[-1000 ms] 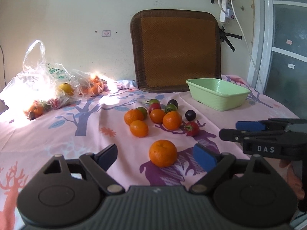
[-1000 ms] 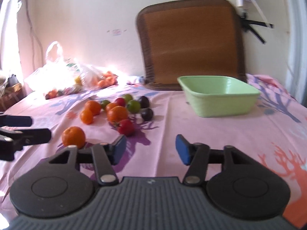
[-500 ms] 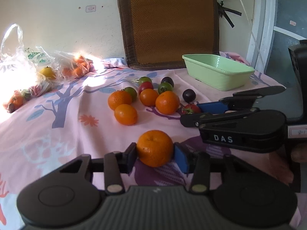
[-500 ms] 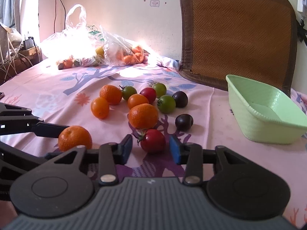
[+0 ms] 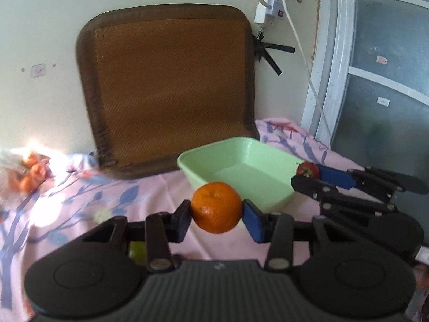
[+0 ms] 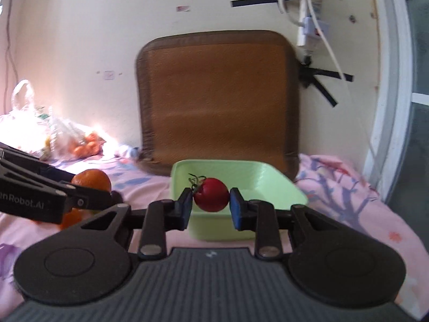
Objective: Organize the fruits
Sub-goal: 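Carry both fruits into the green basin and open both grippers, then withdraw both grippers from the basin back toward the fruit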
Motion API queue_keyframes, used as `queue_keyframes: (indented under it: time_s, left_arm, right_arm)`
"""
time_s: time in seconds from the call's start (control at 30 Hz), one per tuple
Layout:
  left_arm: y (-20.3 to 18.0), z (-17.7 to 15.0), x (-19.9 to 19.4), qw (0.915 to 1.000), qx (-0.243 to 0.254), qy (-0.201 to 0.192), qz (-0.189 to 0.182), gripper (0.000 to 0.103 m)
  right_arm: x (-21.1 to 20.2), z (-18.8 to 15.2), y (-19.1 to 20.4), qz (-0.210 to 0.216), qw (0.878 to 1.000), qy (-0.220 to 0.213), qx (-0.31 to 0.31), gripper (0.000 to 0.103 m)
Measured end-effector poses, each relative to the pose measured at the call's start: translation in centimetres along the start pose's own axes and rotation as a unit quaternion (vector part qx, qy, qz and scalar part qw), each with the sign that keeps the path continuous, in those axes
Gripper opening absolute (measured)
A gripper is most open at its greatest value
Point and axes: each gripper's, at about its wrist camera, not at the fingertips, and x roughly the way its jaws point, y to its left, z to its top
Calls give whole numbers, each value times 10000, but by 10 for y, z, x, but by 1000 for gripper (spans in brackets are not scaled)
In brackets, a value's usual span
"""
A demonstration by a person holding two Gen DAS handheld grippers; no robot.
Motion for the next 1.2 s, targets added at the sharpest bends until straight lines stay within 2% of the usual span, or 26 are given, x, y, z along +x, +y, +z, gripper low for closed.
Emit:
queue_keyframes:
  time_s: [0.07,0.23,0.37,0.4,0.43,0.47,0.5,0.57,0.63,0.73,0.83,0.9,0.97,1.07,1.2]
  left_arm:
    - [-7,13,26,10000,-10,11,-70,42]
    - [-24,19,73,9994,132,300,-98,42]
    - [-22,15,87,9989,-20,458,-81,43]
    - [-22,15,87,9990,-25,441,-79,48]
    - [-22,15,87,9992,17,401,-48,51]
    - [-24,15,85,9993,55,361,-5,58]
    - [-26,15,84,9994,102,325,11,65]
    - [-27,15,78,9996,125,268,46,69]
    - [-25,18,66,9997,54,226,54,67]
    - [-9,17,28,9998,-207,-78,-17,67]
    - [21,7,-22,9981,-460,-378,169,67]
    - [46,-5,-51,9959,-649,-463,424,67]
    - [75,-20,-79,9916,-857,-497,837,67]
    - [111,-44,-112,9815,-1103,-433,1502,67]
    - [137,-72,-136,9728,-1368,-297,1848,66]
  right_arm:
    - [16,0,-15,-294,9996,46,32,33]
    - [46,-8,-33,-547,9983,206,-22,33]
    - [52,-16,-33,-611,9977,252,-115,33]
    - [51,-17,-32,-639,9976,207,-169,33]
    - [52,-16,-31,-648,9975,207,-199,37]
    - [51,-16,-31,-635,9976,189,-196,42]
    - [51,-16,-32,-638,9977,173,-171,54]
    - [49,-16,-35,-688,9975,102,-80,59]
    - [47,-16,-37,-719,9974,67,10,59]
    - [38,-16,-39,-774,9969,6,140,59]
    - [21,-18,-39,-751,9966,-147,306,58]
    - [8,-21,-36,-662,9968,-184,418,58]
    - [-4,-25,-30,-469,9974,-154,527,57]
    - [-16,-29,-17,-32,9966,-4,819,48]
    - [-14,-33,6,687,9886,457,1263,40]
